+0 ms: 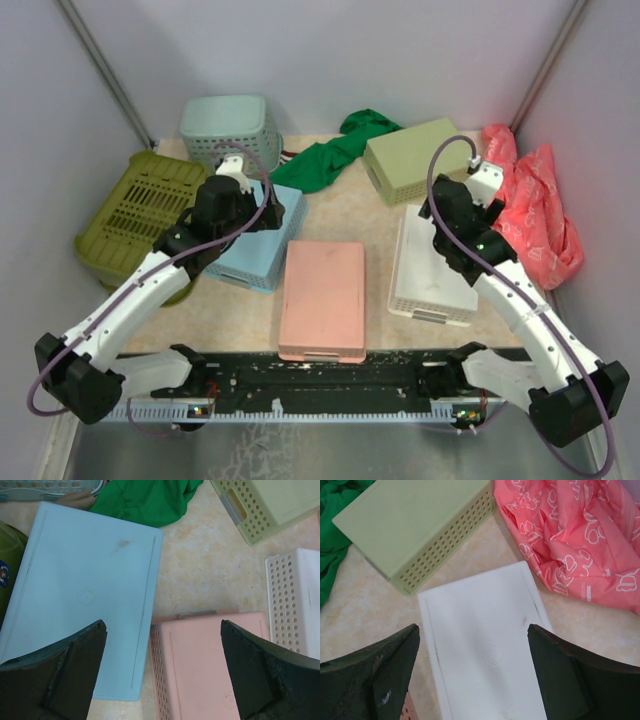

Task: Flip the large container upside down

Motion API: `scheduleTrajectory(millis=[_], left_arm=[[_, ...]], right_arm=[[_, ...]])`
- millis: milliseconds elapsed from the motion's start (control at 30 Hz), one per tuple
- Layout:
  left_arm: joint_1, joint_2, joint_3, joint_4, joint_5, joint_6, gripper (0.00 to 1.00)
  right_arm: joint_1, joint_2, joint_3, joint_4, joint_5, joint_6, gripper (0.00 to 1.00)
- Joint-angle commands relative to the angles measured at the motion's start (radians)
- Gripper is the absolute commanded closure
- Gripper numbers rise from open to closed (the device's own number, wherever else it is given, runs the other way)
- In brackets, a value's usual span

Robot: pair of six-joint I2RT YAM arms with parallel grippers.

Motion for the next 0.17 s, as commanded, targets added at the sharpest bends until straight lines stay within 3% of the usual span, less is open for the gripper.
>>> scheduleTrajectory(millis=[0,133], left_arm=[[0.002,-0.023,-0.009,0.033,0.012,0.008,0.0],[0.002,-0.026,-0.018,0.039,0.022,0.007,0.0]], right_arm=[[0.006,-0.035,0.015,0.026,0.041,0.033,0.11],[0.006,-0.018,0.019,0.02,0.031,0.034,0.1]])
